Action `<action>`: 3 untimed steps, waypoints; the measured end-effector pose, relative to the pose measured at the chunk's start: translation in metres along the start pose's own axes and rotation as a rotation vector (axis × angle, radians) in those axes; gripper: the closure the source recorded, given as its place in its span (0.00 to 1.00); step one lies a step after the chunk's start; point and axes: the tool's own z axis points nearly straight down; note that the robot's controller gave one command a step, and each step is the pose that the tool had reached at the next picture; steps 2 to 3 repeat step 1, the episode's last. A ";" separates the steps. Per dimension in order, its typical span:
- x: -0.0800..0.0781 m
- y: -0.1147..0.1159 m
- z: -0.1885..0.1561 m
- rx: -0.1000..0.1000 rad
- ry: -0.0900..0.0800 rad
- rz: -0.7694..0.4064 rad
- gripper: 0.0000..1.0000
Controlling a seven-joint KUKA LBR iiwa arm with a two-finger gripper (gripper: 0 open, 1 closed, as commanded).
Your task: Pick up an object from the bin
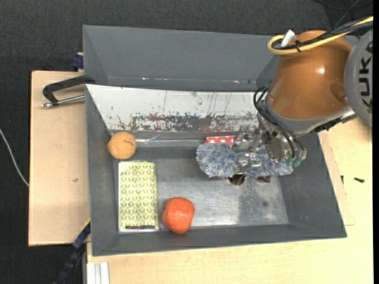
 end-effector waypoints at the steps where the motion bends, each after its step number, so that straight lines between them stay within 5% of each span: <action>1: 0.001 0.000 0.001 0.000 0.002 0.000 1.00; 3: 0.001 0.000 0.001 0.000 0.002 0.000 1.00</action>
Offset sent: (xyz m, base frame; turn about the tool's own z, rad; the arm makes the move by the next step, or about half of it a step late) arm 0.0053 -0.0258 -0.0370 0.0364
